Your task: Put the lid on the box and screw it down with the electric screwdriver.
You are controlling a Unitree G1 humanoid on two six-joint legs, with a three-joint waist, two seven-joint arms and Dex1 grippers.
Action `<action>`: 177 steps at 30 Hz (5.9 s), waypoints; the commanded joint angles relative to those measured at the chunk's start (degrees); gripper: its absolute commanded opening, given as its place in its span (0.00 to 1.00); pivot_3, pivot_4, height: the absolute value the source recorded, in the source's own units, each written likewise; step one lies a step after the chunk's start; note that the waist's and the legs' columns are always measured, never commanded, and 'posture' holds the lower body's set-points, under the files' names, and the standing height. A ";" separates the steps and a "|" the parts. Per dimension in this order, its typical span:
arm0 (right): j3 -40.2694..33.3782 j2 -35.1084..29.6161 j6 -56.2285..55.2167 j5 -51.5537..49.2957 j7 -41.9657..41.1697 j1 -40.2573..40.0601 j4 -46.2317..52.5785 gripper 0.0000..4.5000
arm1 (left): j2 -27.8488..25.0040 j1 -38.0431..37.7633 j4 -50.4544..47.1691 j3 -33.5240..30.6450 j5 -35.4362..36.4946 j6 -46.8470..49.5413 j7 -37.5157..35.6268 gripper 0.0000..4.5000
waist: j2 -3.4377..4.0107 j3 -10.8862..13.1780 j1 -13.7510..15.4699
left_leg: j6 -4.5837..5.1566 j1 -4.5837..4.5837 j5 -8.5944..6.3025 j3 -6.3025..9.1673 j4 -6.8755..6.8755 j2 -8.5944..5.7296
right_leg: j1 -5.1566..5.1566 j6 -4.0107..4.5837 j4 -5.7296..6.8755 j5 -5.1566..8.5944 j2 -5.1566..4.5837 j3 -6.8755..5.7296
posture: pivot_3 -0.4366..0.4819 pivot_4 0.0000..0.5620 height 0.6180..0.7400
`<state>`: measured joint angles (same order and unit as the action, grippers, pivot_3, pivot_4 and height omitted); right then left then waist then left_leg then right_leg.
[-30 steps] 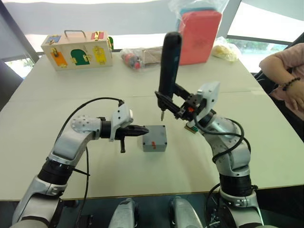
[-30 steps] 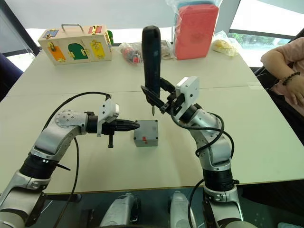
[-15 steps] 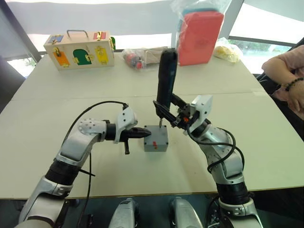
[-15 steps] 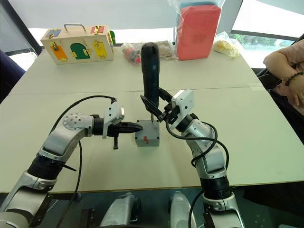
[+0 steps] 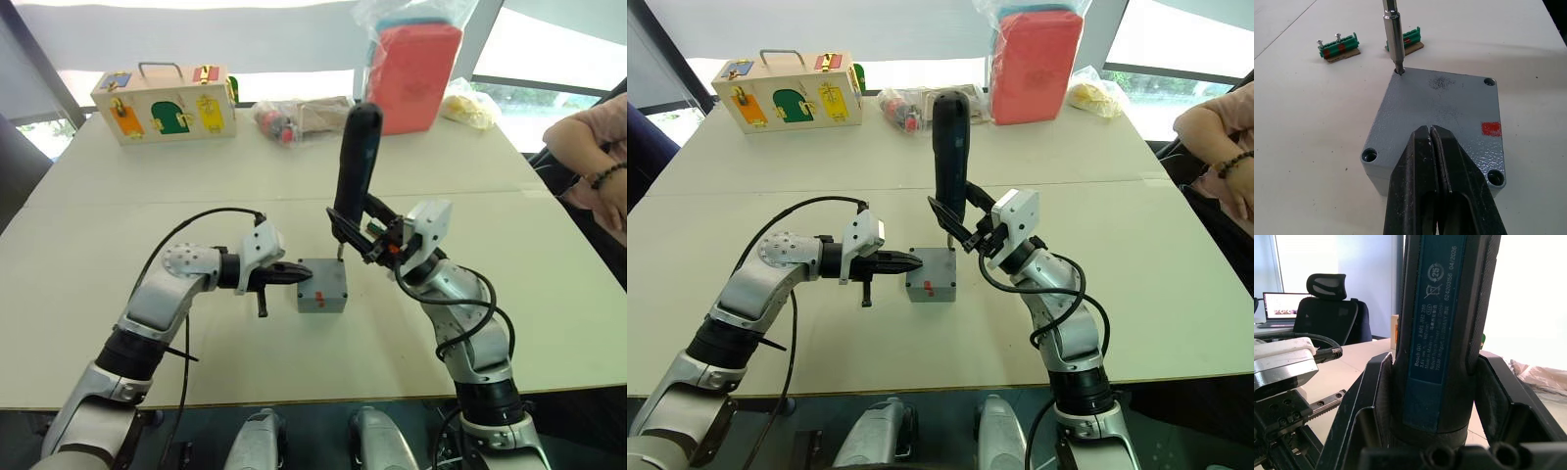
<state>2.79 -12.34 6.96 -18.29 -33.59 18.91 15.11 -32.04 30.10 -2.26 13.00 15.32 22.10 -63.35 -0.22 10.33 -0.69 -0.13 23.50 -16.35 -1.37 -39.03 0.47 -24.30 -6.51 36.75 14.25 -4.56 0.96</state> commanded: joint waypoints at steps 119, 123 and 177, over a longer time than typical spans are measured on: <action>-0.66 -39.69 79.42 -13.71 9.15 25.54 -24.93 0.52 | -1.83 2.73 -17.11 -9.74 15.61 7.47 2.01 0.00 | -0.20 -0.31 -0.08 | 0.06 0.31 -0.01 -0.02 0.80 0.12 | -0.39 0.39 -0.64 0.11 -0.01 -0.19 | 0.48 0.27 0.92; 0.24 -39.29 77.96 -12.19 7.11 26.38 -26.29 0.85 | -2.30 2.39 -17.68 -9.72 15.63 7.73 3.07 0.00 | -0.20 -0.31 -0.08 | 0.06 0.31 -0.01 -0.03 0.76 0.10 | -0.36 0.31 -0.65 0.06 -0.02 -0.16 | 0.48 0.27 0.92; 3.04 -22.43 59.63 -12.43 3.67 2.78 15.09 0.00 | 7.82 4.07 23.41 -2.21 -8.27 -18.27 5.05 0.00 | -0.33 -0.29 0.08 | 0.07 0.00 -0.02 0.00 0.18 0.09 | 0.12 0.13 -0.42 -0.06 -0.02 -0.16 | 0.48 0.27 0.92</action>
<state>8.36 -33.39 67.25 -30.66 -29.09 20.46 28.88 -22.75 34.00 22.42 11.58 7.26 4.78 -57.47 -0.55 10.04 -0.61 -0.05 23.51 -16.37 -1.37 -38.85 0.57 -24.19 -6.38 36.33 14.19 -4.59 0.81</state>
